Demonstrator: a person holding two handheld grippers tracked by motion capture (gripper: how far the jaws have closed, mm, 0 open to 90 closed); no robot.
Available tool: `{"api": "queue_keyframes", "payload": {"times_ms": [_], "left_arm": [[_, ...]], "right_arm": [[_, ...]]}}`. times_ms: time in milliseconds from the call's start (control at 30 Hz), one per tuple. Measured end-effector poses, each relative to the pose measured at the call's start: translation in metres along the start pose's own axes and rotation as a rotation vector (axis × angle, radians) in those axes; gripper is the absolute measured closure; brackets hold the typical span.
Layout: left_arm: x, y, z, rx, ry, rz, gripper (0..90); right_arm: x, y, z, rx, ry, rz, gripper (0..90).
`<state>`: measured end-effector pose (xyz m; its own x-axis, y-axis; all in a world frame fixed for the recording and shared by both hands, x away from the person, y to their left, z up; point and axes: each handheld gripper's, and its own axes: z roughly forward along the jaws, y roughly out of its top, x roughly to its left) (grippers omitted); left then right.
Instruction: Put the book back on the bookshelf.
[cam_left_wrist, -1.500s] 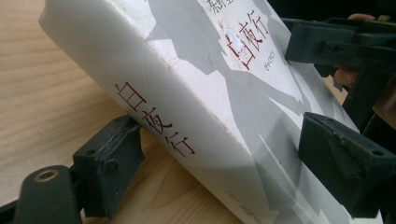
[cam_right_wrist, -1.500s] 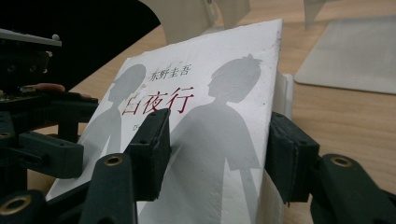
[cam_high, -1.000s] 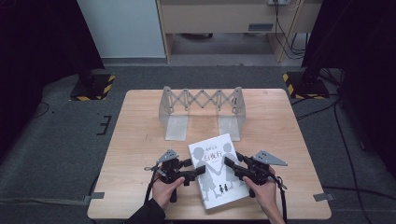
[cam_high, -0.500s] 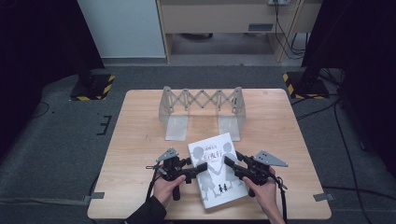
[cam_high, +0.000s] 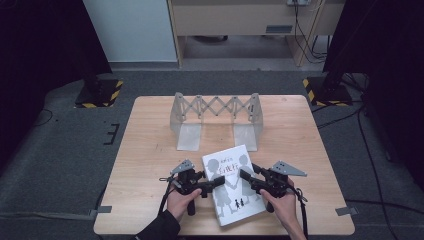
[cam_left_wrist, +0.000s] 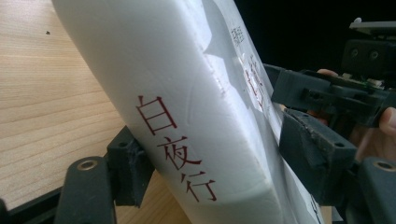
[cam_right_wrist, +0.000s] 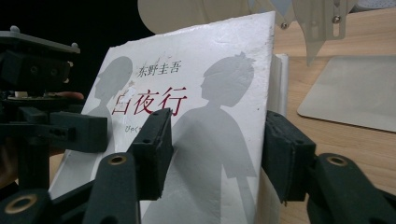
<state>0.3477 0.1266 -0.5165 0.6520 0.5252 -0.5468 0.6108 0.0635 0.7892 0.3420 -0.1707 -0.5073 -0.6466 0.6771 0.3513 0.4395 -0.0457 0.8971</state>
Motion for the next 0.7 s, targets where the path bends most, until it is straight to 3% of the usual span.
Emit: {"api": "queue_keyframes", "payload": {"times_ms": [100,200,300,367,400,533,633,700], "left_arm": [[-0.001,0.002,-0.001,0.001,-0.004,-0.013,31.9],[-0.004,0.005,-0.001,0.001,0.001,0.006,32.2],[-0.006,0.011,-0.004,-0.031,0.001,0.002,35.3],[-0.008,0.014,-0.005,-0.037,0.004,0.019,36.7],[-0.010,0.016,-0.007,-0.046,0.009,0.032,37.5],[-0.017,0.020,-0.009,-0.072,0.004,0.106,38.6],[-0.018,0.018,-0.005,-0.077,-0.003,0.116,37.4],[-0.018,0.016,0.001,-0.051,-0.015,0.118,36.4]], "right_arm": [[-0.001,0.000,0.001,0.010,0.007,0.015,43.3],[-0.002,0.003,0.000,0.017,0.007,0.028,43.5],[0.001,0.005,-0.001,-0.016,0.000,0.018,43.8],[0.001,0.006,-0.001,-0.027,-0.001,0.012,44.1],[0.004,0.010,-0.001,-0.059,-0.004,-0.004,45.5],[0.005,0.012,-0.004,-0.102,0.005,-0.004,46.9],[0.005,0.012,-0.005,-0.110,0.011,-0.002,47.3],[0.006,0.011,-0.005,-0.109,0.024,-0.002,49.3]]}}
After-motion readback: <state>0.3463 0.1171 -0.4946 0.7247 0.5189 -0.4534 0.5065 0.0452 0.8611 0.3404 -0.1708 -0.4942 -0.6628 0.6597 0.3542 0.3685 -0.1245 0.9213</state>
